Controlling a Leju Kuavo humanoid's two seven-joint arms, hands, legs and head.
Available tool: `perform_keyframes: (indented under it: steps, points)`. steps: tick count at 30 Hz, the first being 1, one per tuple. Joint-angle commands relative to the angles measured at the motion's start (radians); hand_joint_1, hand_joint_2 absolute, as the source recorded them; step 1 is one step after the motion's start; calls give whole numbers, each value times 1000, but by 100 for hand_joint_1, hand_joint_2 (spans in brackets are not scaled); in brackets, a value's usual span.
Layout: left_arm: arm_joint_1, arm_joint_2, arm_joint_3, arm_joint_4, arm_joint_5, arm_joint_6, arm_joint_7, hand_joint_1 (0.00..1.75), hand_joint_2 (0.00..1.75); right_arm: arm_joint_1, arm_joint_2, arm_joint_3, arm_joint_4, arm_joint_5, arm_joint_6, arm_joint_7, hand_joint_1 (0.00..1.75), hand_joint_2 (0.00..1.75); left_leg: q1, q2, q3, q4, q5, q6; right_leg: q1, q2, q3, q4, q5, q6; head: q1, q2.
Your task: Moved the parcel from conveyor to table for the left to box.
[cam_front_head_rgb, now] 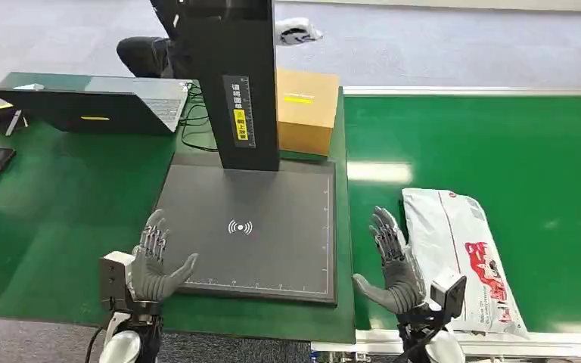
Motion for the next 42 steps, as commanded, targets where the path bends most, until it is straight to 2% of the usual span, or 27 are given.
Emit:
perform_keyframes:
  steps: [1, 5, 10, 18, 19, 20, 21, 22, 23, 30, 32, 33, 34, 38, 42]
  points:
    - [18, 12, -10, 7, -3, -3, 5, 0, 175, 49, -22, -35, 4, -1, -8, -6, 0, 175, 1, -1, 2, -2, 0, -2, 1, -2, 3, -2, 0, -1, 0, 0]
    - [15, 22, -21, 19, -4, -10, -13, 0, 175, 69, -16, -61, -9, 12, -16, -21, 0, 175, 1, -2, 3, -1, 0, -2, 1, -2, 3, -2, -1, -1, 0, 0]
    - [20, 16, -15, 11, 2, -2, -32, 0, 175, 83, -6, -113, -68, 238, -237, -14, 0, 175, 1, -2, 2, -1, 0, -2, 1, -2, 3, -2, -1, -1, 0, 0]
    - [24, 12, -8, 1, 3, -2, -32, 0, 175, 83, -2, -126, -73, 240, -235, -14, 0, 175, 0, -1, 1, 0, 0, 0, 0, -1, 1, -1, 0, -1, 0, 0]
    - [12, 3, 6, 24, -13, -8, -34, 0, 175, 111, 74, -286, -157, 617, -612, 109, 0, 175, 1, -1, 2, -1, 0, -1, 1, -1, 2, -1, 0, -1, 0, 0]
    - [2, -5, 18, 47, -23, -15, -43, 0, 175, 156, 73, -379, -259, 644, -710, 149, 0, 175, 1, -1, 2, -2, 0, -2, 1, -1, 3, -2, 0, -2, 0, 0]
    - [-2, -11, 26, 58, -31, -19, -49, 0, 175, 167, 92, -452, -298, 664, -696, 169, 0, 175, 0, -8, 0, 0, 0, -1, 0, -9, 3, 0, -3, -1, 0, 0]
    - [-4, -16, 32, 64, -38, -21, -53, 0, 175, 167, 110, -506, -318, 674, -657, 165, 0, 175, 0, -8, 0, 0, 0, -1, 0, -9, 3, 0, -3, -1, 0, 0]
    - [-5, -22, 39, 66, -44, -23, -56, 0, 175, 151, 143, -578, -308, 735, -624, 220, 0, 175, 0, -11, 1, 0, 0, -1, 0, -11, 4, 0, -4, -1, 0, 0]
    - [-3, -25, 44, 61, -50, -25, -56, 0, 175, 125, 159, -589, -265, 752, -631, 199, 0, 175, 0, 0, 3, -1, -2, 0, 0, -1, 4, -2, -2, 1, 0, 0]
    - [-4, -31, 51, 60, -58, -31, -52, 0, 175, 115, 167, -622, -228, 844, -570, 349, 0, 175, -1, -4, 2, -1, -2, 0, -1, -4, 3, -1, -3, 1, 0, 0]
    - [-5, -32, 51, 61, -59, -31, -51, 0, 175, 113, 165, -630, -214, 845, -568, 353, 0, 175, 0, -3, 2, -1, -2, 0, 0, -4, 3, -2, -2, 1, 0, 0]
    - [-8, -31, 50, 64, -67, -35, -43, 0, 175, 111, 165, -646, -169, 866, -462, 464, 0, 175, 0, -4, 3, -1, -2, 0, 0, -4, 4, -3, -2, 1, 0, 0]
    - [-12, -30, 59, 60, -72, -34, -34, 0, 175, 81, 166, -672, -75, 888, -445, 469, 0, 175, 1, -1, 5, -3, -1, 0, 1, -2, 6, -6, -1, 1, 1, 0]
    - [-3, -28, 52, 51, -75, -36, -23, 0, 175, 74, 162, -666, -56, 920, -352, 551, 0, 175, 1, 1, 3, -1, -2, 1, 1, 0, 4, -4, -1, 1, 0, 0]
